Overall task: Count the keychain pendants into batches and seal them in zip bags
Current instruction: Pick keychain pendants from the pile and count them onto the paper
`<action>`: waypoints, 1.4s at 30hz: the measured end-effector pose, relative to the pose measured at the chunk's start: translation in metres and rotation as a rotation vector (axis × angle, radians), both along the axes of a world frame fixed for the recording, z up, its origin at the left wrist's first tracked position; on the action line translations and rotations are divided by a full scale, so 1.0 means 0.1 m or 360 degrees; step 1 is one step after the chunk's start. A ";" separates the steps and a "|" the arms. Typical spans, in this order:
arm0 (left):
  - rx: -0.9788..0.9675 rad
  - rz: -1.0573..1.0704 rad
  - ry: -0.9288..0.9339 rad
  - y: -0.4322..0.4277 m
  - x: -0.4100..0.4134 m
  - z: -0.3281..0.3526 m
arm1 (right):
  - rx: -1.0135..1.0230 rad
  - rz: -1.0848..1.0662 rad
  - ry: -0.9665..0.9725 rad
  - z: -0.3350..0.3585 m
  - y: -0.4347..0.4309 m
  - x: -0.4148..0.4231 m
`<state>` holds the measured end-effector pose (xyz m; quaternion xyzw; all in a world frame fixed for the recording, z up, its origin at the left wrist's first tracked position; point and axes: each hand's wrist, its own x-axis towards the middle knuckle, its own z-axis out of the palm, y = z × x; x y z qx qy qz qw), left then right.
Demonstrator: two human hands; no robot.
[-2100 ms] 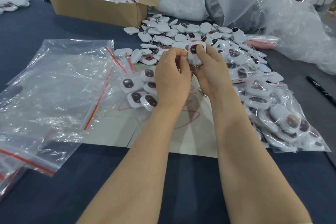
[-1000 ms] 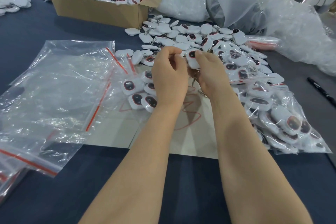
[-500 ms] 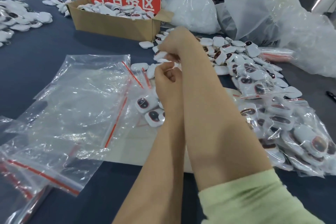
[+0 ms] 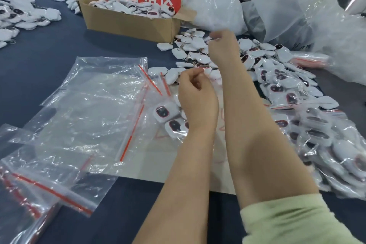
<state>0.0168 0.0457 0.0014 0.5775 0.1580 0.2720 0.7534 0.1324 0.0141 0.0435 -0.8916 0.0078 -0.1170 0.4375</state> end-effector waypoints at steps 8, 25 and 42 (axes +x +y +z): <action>0.0122 -0.0017 0.0014 -0.01 -0.05 0.01 | -0.0734 -0.0023 0.0335 -0.42 -0.25 -0.15; 0.0361 -0.0037 0.0069 -0.06 -0.07 0.01 | -0.0414 -0.0346 0.0439 -0.53 -0.01 -0.11; 0.1347 -0.0444 0.0236 -0.26 -0.10 -0.14 | 0.1682 -0.0202 0.0160 -0.57 -0.76 -0.66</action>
